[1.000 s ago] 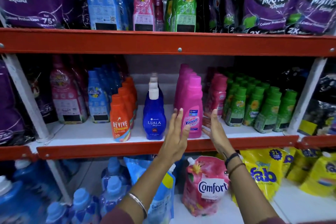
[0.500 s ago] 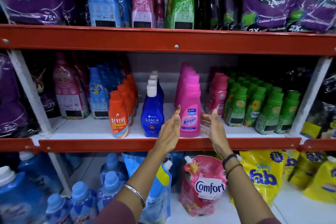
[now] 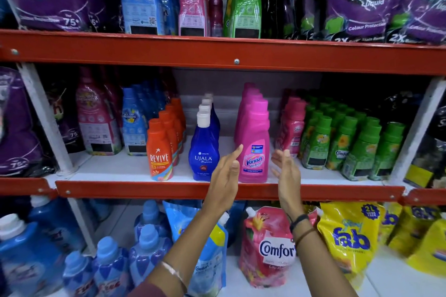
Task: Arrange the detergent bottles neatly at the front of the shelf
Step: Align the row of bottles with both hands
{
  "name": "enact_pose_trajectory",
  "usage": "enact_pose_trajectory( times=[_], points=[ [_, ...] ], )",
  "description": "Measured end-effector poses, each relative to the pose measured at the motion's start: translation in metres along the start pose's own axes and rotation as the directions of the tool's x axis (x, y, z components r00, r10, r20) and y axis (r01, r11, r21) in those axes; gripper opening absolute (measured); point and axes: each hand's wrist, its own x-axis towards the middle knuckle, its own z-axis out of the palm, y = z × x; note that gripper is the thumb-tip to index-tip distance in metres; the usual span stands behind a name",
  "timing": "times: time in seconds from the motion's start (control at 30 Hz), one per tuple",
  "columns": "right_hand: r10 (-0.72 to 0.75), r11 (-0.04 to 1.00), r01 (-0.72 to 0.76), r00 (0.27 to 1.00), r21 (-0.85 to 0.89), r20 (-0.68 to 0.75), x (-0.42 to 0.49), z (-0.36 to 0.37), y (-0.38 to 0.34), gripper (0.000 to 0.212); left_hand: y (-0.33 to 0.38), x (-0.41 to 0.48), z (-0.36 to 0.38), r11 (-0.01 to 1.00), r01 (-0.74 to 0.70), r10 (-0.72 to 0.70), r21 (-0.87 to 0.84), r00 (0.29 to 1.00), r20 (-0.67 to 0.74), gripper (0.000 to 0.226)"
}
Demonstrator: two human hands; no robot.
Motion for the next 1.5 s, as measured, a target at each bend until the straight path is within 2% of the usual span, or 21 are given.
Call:
enact_pose_trajectory(
  times=[0.07, 0.1, 0.17, 0.23, 0.33, 0.43, 0.5, 0.63, 1.13, 1.23, 1.3, 1.37, 1.43, 1.5],
  points=[
    [-0.113, 0.994, 0.113, 0.989, -0.005, -0.099, -0.014, 0.006, 0.006, 0.037, 0.0, -0.014, -0.005, 0.994, -0.095, 0.087, -0.049, 0.987, -0.138, 0.055],
    [-0.152, 0.988, 0.153, 0.983, 0.0, -0.102, -0.022, 0.011, 0.008, 0.033, -0.002, -0.019, -0.009, 0.988, -0.136, 0.117, -0.077, 0.969, -0.216, 0.051],
    [-0.2, 0.98, 0.2, 0.98, 0.022, 0.001, -0.035, 0.027, 0.012, 0.032, -0.007, -0.022, -0.022, 0.98, -0.169, 0.122, -0.109, 0.93, -0.347, 0.045],
    [-0.192, 0.981, 0.195, 0.97, -0.005, 0.147, -0.042, 0.048, 0.011, 0.036, -0.011, -0.015, -0.038, 0.989, -0.094, 0.038, -0.114, 0.909, -0.416, 0.041],
    [-0.112, 0.992, 0.122, 0.957, -0.023, 0.266, -0.041, 0.08, 0.014, 0.049, -0.016, -0.003, -0.06, 0.995, 0.031, -0.067, -0.098, 0.921, -0.383, 0.05],
    [-0.006, 1.0, 0.012, 0.96, -0.02, 0.279, -0.035, 0.102, 0.016, 0.076, -0.026, 0.002, -0.072, 0.993, 0.108, -0.118, -0.049, 0.95, -0.289, 0.051],
    [0.018, 1.0, -0.014, 0.962, -0.019, 0.273, -0.032, 0.107, 0.016, 0.07, -0.032, 0.003, -0.075, 0.99, 0.136, -0.139, -0.027, 0.961, -0.241, 0.053],
    [0.037, 0.999, -0.043, 0.962, 0.017, 0.272, -0.029, 0.106, 0.015, 0.05, -0.041, 0.003, -0.076, 0.994, 0.1, -0.09, 0.042, 0.978, -0.189, 0.074],
    [0.011, 0.998, -0.027, 0.97, 0.063, 0.244, -0.029, 0.108, 0.012, 0.044, -0.042, 0.001, -0.082, 0.996, 0.09, -0.085, 0.025, 0.984, -0.154, 0.054],
    [-0.081, 0.996, 0.083, 0.991, -0.021, 0.105, -0.037, 0.114, 0.018, 0.039, -0.038, -0.007, -0.089, 1.0, 0.013, -0.012, 0.002, 0.968, -0.25, 0.062],
    [-0.174, 0.985, 0.174, 0.984, -0.02, -0.024, -0.049, 0.121, 0.024, 0.043, -0.035, -0.014, -0.1, 0.997, -0.075, 0.067, -0.006, 0.919, -0.389, 0.054],
    [-0.269, 0.963, 0.27, 0.96, 0.004, -0.073, -0.062, 0.13, 0.029, 0.044, -0.036, -0.017, -0.115, 0.993, -0.119, 0.097, -0.013, 0.859, -0.502, 0.049],
    [-0.319, 0.947, 0.319, 0.948, 0.025, 0.007, -0.072, 0.144, 0.034, 0.044, -0.04, -0.015, -0.13, 0.997, -0.069, 0.04, -0.032, 0.835, -0.549, 0.051],
    [-0.287, 0.958, 0.286, 0.942, 0.03, 0.172, -0.079, 0.162, 0.037, 0.048, -0.046, -0.011, -0.142, 0.997, 0.037, -0.067, -0.067, 0.84, -0.538, 0.059]
  ],
)
